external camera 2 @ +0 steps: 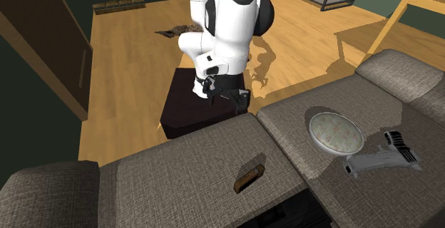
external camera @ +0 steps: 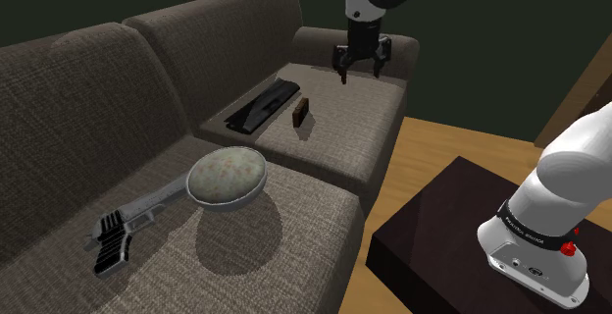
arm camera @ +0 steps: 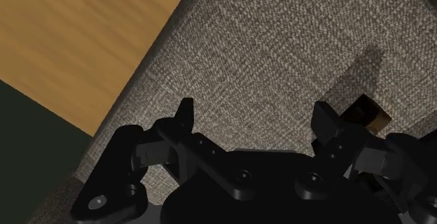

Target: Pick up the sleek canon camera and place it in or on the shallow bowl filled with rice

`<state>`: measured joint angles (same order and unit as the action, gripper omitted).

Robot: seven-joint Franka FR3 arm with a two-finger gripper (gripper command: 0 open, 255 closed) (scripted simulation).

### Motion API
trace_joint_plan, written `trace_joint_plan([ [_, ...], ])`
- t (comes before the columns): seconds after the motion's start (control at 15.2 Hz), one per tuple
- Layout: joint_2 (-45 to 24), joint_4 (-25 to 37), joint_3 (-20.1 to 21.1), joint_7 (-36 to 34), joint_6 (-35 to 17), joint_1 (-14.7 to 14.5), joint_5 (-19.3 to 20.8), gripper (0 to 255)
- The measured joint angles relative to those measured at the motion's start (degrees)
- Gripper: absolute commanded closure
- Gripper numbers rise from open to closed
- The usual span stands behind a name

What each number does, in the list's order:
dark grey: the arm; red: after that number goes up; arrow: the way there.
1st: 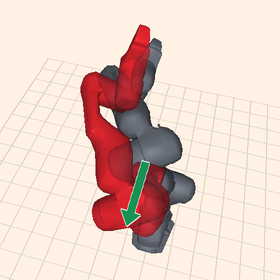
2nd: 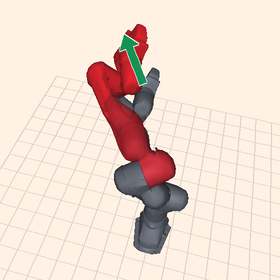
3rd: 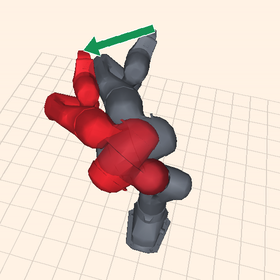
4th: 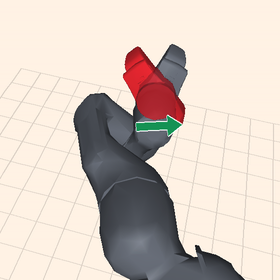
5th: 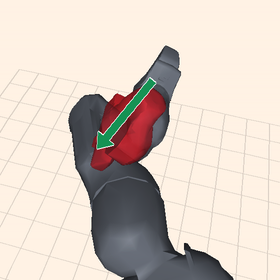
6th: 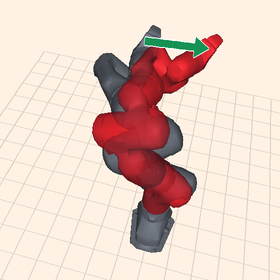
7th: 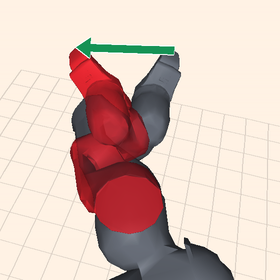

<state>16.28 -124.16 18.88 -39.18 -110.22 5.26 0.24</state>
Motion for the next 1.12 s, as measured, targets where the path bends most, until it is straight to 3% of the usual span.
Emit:
trace_joint_plan([
  [0.46,-15.8,9.7,3.7,-16.9,-3.9,0.3,2.0,0],
  [1.12,-39.1,31.0,2.2,-35.6,-4.3,-3.1,6.0,0],
])
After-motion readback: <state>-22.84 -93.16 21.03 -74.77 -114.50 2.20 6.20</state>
